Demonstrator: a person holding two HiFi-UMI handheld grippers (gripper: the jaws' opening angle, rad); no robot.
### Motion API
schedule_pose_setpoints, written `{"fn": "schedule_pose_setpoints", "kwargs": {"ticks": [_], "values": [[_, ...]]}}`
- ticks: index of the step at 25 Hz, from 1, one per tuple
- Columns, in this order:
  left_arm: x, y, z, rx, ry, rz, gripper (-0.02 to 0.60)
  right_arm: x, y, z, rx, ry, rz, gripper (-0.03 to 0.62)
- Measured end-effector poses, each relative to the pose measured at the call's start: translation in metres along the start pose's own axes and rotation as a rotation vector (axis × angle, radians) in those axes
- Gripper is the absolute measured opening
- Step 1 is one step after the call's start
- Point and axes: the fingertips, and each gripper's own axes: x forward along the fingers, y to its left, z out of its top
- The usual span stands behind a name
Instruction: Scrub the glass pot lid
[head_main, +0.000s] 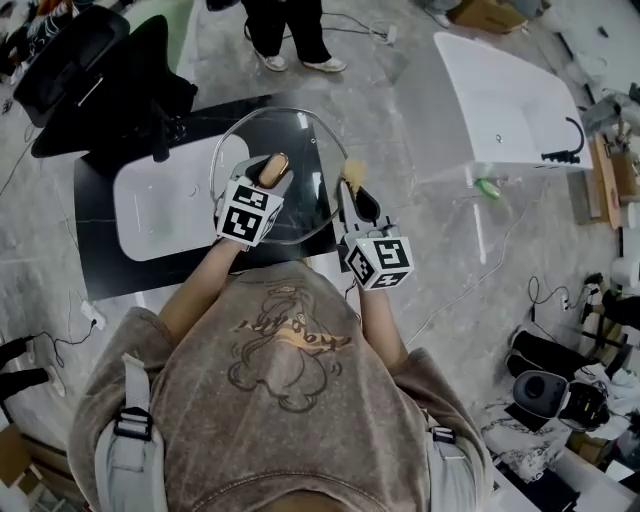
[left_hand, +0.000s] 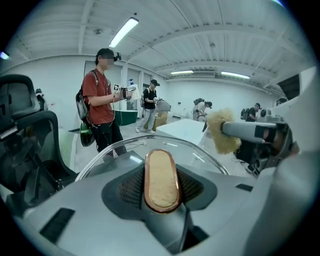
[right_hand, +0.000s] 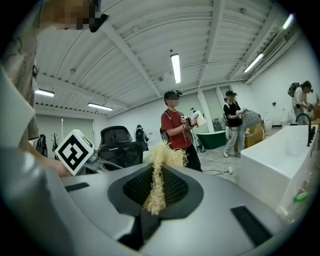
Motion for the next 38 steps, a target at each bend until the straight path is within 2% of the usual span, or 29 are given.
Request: {"fn": "schedule_pose_setpoints", "kwargs": {"ticks": [5,9,11,15,19,21,24,34,38], "values": [[-0.012,0.010,0.006,-0.249,-0.043,-0.124,0.179,-0.005,-0.004,0.023,-0.043,-0.041,-0.019,0.041],[-0.020,0.021,0.009,-0.425,-0.070,-0.217,0.179,-0.014,-0.014,0.046,-0.025,-0.105,-0.052,0.041],[-0.025,0.025,0.014,-0.517,-0.104,-0.291,0.179,-0.013,-0.016,0.049,-0.022,-0.105,-0.052,0.041],[-0.037,0.022,0.028,-0.711,-0.177,-0.488,0.179,-0.008,-0.015,0.044,-0.007,-0.089,-0.034,0.041],[-0.046,0.017,0.034,-0.981,-0.239,-0.736,0.179,0.001,-0.005,0.040,0.001,-0.081,-0.009,0.041],[-0.056,0.008,0.045,-1.064,-0.259,-0.837,0.179,0.005,0.001,0.041,0.002,-0.081,0.003,0.041],[-0.060,0.003,0.048,-1.083,-0.262,-0.894,0.179,0.009,0.007,0.043,0.009,-0.085,0.020,0.041],[-0.058,-0.010,0.049,-1.064,-0.222,-0.963,0.179,0.038,0.047,0.074,-0.037,-0.142,0.139,0.041],[-0.056,-0.016,0.050,-1.074,-0.212,-0.990,0.179,0.047,0.054,0.086,-0.031,-0.157,0.152,0.041]]}}
